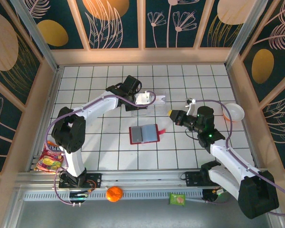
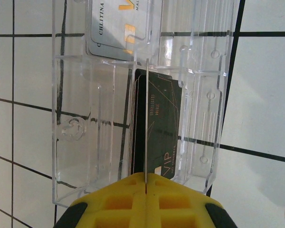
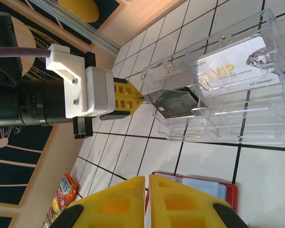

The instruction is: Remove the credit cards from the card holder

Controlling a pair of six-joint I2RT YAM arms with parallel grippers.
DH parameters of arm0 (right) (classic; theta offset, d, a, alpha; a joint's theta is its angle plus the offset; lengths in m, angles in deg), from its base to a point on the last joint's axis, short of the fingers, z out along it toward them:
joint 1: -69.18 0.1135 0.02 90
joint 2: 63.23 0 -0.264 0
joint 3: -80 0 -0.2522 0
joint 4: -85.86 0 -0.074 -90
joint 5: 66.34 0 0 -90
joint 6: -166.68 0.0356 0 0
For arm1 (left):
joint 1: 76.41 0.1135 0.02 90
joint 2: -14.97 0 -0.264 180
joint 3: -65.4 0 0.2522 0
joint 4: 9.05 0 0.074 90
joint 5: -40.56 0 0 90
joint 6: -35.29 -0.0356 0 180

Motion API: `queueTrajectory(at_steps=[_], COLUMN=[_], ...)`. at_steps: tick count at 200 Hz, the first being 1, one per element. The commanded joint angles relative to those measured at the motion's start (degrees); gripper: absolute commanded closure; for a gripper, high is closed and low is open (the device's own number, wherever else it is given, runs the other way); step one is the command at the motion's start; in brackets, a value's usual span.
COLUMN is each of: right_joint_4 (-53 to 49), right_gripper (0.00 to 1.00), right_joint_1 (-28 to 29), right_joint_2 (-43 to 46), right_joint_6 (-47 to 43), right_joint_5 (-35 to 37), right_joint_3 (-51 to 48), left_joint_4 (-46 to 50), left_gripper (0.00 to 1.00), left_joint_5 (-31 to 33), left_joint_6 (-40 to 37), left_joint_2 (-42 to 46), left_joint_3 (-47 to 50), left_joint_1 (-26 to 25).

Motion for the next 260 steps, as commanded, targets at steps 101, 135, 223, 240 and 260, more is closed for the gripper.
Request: queueTrajectory(at_steps=[101, 135, 223, 240, 260], right_joint_4=[0.5, 0.4, 1.3, 1.2, 1.0], right_gripper=[0.88, 0.88, 0.88, 0.88, 0.88], right_joint_1=[-0.4, -0.4, -0.3, -0.4, -0.4], right_joint_2=[-0.1, 0.1, 0.0, 0.2, 0.3], right_joint_6=[0.0, 0.0, 0.3, 0.3, 0.4], right_joint_5=[0.4, 0.4, -0.1, -0.1, 0.0], right_joint_3=[1.6, 1.5, 1.2, 1.1, 1.0], left_joint_4=[1.3, 0.0, -6.5, -7.6, -9.7], left_gripper=[1.00, 1.00, 0.84, 0.79, 0.75], left_joint_5=[3.1, 3.9, 10.0, 11.0, 12.8], left_joint_6=[-0.7, -0.4, 2.8, 3.2, 3.7], left_joint_2=[-3.1, -2.9, -2.8, -2.6, -2.4], left_joint_3=[0.6, 1.2, 1.8, 1.9, 1.9], left_joint_1=[0.0, -0.1, -0.6, -0.7, -0.7])
